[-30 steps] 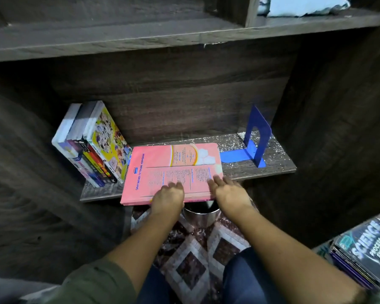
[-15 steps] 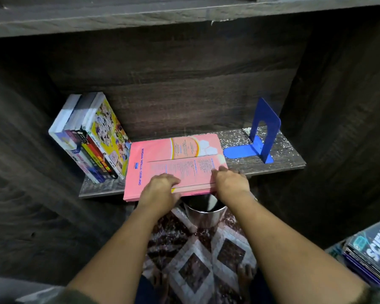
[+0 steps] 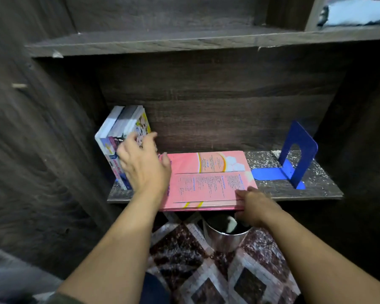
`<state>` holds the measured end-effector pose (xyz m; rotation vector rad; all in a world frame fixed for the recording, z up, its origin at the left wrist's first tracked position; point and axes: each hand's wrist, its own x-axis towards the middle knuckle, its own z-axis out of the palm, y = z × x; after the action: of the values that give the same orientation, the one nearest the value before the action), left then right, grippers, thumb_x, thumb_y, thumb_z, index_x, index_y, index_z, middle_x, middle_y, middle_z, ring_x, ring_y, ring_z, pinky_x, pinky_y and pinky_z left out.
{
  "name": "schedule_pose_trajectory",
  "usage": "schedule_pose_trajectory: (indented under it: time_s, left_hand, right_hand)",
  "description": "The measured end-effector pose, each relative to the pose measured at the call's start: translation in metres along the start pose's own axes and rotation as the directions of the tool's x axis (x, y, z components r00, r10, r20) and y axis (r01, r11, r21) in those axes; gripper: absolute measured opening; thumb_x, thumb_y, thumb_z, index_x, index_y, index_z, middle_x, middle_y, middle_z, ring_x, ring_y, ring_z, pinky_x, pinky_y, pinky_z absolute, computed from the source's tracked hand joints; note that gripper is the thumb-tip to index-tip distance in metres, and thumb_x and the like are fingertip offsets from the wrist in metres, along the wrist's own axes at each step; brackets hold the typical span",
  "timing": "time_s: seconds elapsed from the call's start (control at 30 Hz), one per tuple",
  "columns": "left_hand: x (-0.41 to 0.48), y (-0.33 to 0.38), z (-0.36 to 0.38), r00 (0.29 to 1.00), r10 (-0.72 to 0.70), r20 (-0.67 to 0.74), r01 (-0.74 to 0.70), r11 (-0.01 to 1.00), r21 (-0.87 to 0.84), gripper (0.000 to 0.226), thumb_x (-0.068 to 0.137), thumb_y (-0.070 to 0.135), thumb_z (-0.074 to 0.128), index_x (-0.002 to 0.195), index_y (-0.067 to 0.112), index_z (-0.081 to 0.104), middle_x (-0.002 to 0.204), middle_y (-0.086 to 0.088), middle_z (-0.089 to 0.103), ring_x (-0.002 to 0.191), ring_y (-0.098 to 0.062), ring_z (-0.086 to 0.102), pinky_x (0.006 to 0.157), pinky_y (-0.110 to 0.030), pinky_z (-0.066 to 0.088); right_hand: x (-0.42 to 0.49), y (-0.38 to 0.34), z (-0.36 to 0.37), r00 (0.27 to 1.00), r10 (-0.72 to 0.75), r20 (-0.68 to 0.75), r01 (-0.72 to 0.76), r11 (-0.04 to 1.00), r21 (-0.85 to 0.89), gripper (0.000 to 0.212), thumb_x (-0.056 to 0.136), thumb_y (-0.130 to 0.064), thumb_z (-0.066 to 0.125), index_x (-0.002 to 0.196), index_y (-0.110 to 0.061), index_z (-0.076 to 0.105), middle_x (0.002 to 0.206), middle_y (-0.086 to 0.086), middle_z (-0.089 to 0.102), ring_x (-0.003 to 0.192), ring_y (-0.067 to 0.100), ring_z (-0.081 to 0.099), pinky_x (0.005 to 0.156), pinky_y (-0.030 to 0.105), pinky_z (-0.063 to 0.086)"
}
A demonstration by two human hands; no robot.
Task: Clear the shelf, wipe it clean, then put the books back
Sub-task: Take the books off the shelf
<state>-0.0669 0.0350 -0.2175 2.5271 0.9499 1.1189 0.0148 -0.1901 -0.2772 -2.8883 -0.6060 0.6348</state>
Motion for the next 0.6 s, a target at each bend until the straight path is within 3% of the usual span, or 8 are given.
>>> schedule_pose_trajectory:
  time_s: [0.13, 0.33, 0.47, 0.6]
  left_hand:
    - [0.016, -0.025, -0.005, 0.996, -0.082, -0.034, 0.086, 0.984, 0.158, 0.091, 0.070, 0.025, 0.080, 0.145, 0.014, 0.032, 0.155, -0.019, 0.018, 0.141, -0.043, 0.014, 0.112, -0.055, 0.020]
    - [0.021, -0.039, 0.001, 0.995, -0.093, 0.026, 0.086, 0.978, 0.189, 0.088, 0.073, 0.034, 0.079, 0.145, 0.015, 0.031, 0.158, -0.018, 0.009, 0.146, -0.041, 0.001, 0.115, -0.057, 0.010]
    - [0.032, -0.050, 0.007, 0.971, -0.237, -0.032, 0.238, 0.971, 0.006, 0.099, 0.071, 0.034, 0.082, 0.147, 0.021, 0.021, 0.157, -0.023, 0.006, 0.141, -0.046, 0.012, 0.113, -0.056, 0.024]
    - [0.034, -0.053, 0.016, 0.962, -0.271, 0.021, 0.271, 0.953, -0.132, 0.095, 0.074, 0.020, 0.081, 0.146, 0.025, 0.020, 0.138, -0.019, 0.029, 0.124, -0.041, 0.038, 0.102, -0.050, 0.040]
  right_hand:
    - [-0.004, -0.002, -0.003, 0.999, -0.019, 0.034, 0.019, 1.000, -0.009, 0.070, 0.086, -0.042, 0.067, 0.146, -0.027, 0.035, 0.149, 0.008, 0.033, 0.132, 0.032, 0.044, 0.110, 0.039, 0.037]
    - [-0.006, 0.002, -0.007, 0.998, -0.049, 0.039, 0.047, 0.998, 0.032, 0.064, 0.088, -0.038, 0.066, 0.144, -0.025, 0.040, 0.145, 0.004, 0.039, 0.128, 0.028, 0.047, 0.109, 0.035, 0.038]
    - [-0.005, 0.001, -0.006, 0.998, -0.047, 0.044, 0.046, 0.998, 0.034, 0.065, 0.087, -0.038, 0.066, 0.145, -0.026, 0.039, 0.145, 0.003, 0.039, 0.129, 0.028, 0.046, 0.109, 0.035, 0.038]
    - [-0.001, 0.003, -0.003, 0.999, -0.041, 0.030, 0.040, 0.999, 0.027, 0.065, 0.086, -0.039, 0.066, 0.145, -0.027, 0.040, 0.143, 0.003, 0.041, 0.128, 0.028, 0.047, 0.108, 0.037, 0.039]
